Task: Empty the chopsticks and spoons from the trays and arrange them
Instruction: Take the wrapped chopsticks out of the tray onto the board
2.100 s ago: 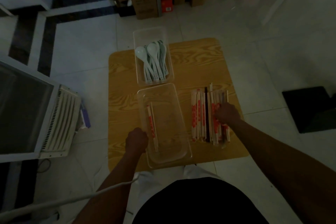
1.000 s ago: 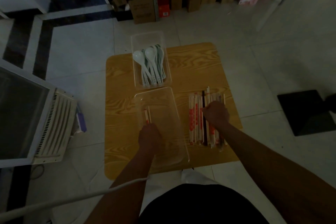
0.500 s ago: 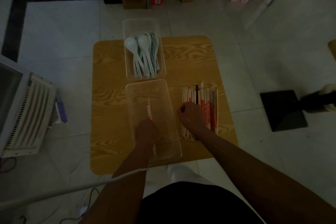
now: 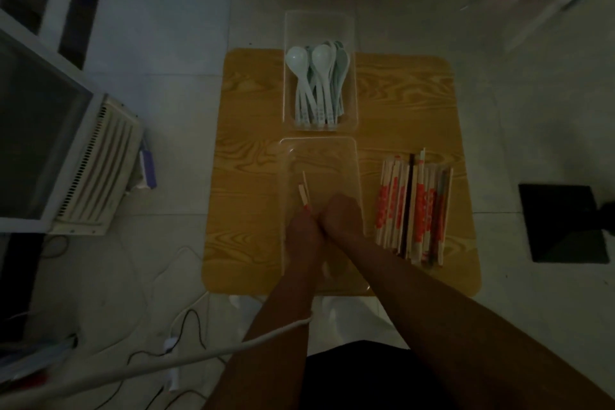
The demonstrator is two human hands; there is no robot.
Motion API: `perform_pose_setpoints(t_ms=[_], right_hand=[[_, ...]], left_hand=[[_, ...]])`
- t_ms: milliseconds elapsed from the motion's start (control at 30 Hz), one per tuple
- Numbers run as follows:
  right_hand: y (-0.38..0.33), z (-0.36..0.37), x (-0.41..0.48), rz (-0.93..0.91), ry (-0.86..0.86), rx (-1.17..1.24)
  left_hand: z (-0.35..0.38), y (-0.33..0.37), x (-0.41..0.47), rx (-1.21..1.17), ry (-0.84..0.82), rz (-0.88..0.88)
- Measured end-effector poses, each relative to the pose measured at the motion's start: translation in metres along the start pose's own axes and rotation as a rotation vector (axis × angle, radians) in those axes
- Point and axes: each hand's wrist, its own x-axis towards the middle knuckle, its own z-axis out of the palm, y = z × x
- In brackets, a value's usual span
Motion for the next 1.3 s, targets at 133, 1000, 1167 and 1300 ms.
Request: perform_pose_setpoints(t_ms=[133, 1000, 1167, 1300], right_hand=[[-0.009, 0.005, 0.001, 0.019, -0.008, 0.021], [0.088, -0.122, 0.029, 0.077, 0.061, 0.184], [0.141, -0.112, 0.024, 0.255, 0.111, 0.134], [0.144, -0.099, 0.023, 0.271, 0.097, 0.14]], left_hand=[[-0.005, -0.001, -0.003, -0.037, 0.044, -0.03], [-0.013, -0.012, -0.002, 0.29, -0.011, 0.099], [-0.014, -0.005, -0.003, 0.327, 0.015, 0.062], [-0.018, -0.003, -0.011, 0.373, 0.016, 0.096]])
